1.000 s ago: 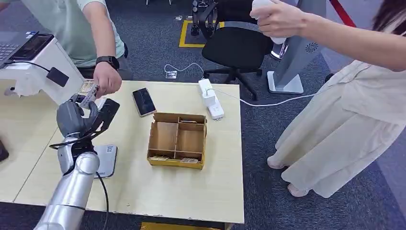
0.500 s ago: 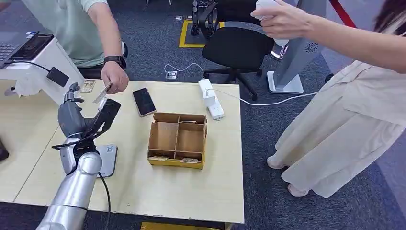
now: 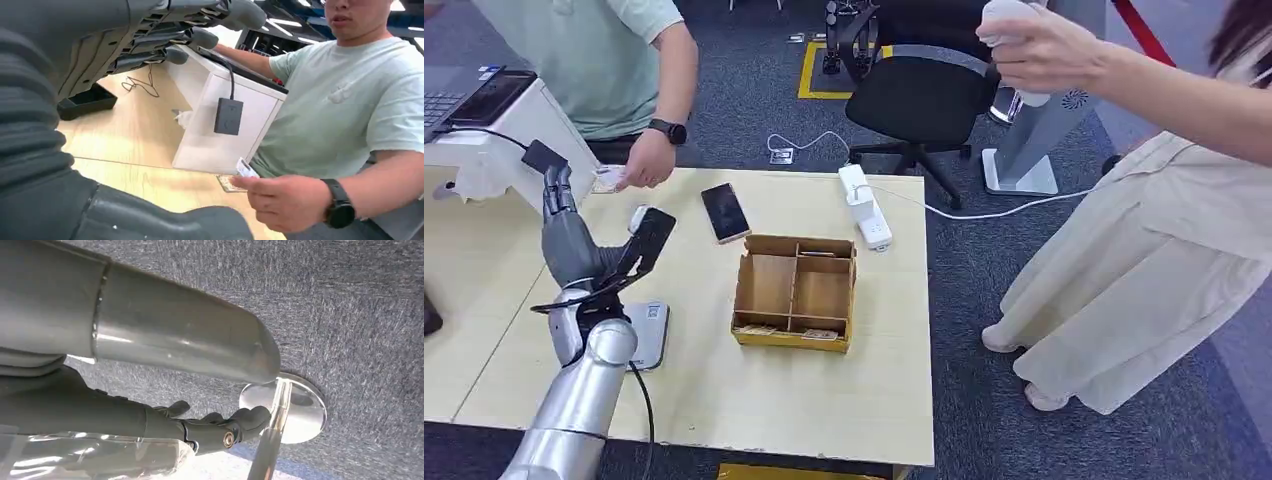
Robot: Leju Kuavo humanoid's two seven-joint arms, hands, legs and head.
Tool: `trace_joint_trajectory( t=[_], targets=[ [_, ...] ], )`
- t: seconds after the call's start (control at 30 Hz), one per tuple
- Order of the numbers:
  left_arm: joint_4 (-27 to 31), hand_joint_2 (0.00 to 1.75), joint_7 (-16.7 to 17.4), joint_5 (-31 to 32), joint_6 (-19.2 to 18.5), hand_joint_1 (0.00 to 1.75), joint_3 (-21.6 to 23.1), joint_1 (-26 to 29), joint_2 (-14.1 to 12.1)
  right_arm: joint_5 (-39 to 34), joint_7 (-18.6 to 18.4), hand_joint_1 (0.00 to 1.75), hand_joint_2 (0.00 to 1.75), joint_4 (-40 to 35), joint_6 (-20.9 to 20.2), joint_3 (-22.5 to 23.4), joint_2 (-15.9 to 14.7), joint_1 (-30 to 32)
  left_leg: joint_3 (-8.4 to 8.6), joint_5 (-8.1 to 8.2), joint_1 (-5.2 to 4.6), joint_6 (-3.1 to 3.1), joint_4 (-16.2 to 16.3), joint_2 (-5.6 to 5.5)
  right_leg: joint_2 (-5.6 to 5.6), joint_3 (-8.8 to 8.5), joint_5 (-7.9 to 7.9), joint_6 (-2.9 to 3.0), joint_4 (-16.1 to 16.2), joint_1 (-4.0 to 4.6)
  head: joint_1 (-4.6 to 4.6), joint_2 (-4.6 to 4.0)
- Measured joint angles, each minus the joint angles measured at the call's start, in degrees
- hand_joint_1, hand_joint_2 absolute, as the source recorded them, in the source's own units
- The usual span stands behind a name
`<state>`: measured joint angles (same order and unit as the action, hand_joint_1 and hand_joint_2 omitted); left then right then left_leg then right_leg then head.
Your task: Pass the card to the sensor for recognition and then transmit it.
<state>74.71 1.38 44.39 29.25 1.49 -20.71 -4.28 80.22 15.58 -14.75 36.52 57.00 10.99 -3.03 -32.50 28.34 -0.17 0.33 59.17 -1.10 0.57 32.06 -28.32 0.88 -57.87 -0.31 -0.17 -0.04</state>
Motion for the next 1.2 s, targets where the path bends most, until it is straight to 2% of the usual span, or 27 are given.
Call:
trace_joint_trajectory(
  t=[0.47,0.8,1.0,1.2],
  targets=[
    [4.1,1.75,-1.9,0.5,1.5,0.0,0.0,3.7,-1.5,-0.5,0.0,0.0,0.0,0.1,0.0,0.0,0.1,0.0,-0.01,0.0,0.0,0.0,0.0,0.0,-0.01,0.0,0.0,0.0,0.0,0.0,0.0,-0.02],
    [7.7,1.75,-1.8,2.1,2.0,0.0,-0.2,7.7,-3.3,-0.7,0.0,0.0,0.0,0.3,0.0,0.0,0.3,0.2,-0.01,0.0,0.0,0.0,0.0,0.0,0.0,0.0,0.0,0.0,0.0,0.0,0.0,-0.02],
    [9.4,1.75,-2.2,1.2,2.7,0.0,-1.7,10.6,-3.7,-1.0,-0.4,0.0,0.0,0.3,0.0,0.0,0.5,0.4,-0.02,0.0,0.0,0.0,0.0,0.0,-0.01,0.01,0.0,0.0,0.0,0.0,0.02,0.0],
    [12.2,1.75,-5.9,0.4,5.8,0.0,-3.1,13.5,-3.7,-1.0,-0.5,0.0,0.0,0.3,0.0,0.0,0.6,0.5,-0.03,0.01,0.0,0.0,0.0,-0.01,-0.01,0.01,-0.01,-0.01,0.0,0.0,0.02,-0.02]
  ],
)
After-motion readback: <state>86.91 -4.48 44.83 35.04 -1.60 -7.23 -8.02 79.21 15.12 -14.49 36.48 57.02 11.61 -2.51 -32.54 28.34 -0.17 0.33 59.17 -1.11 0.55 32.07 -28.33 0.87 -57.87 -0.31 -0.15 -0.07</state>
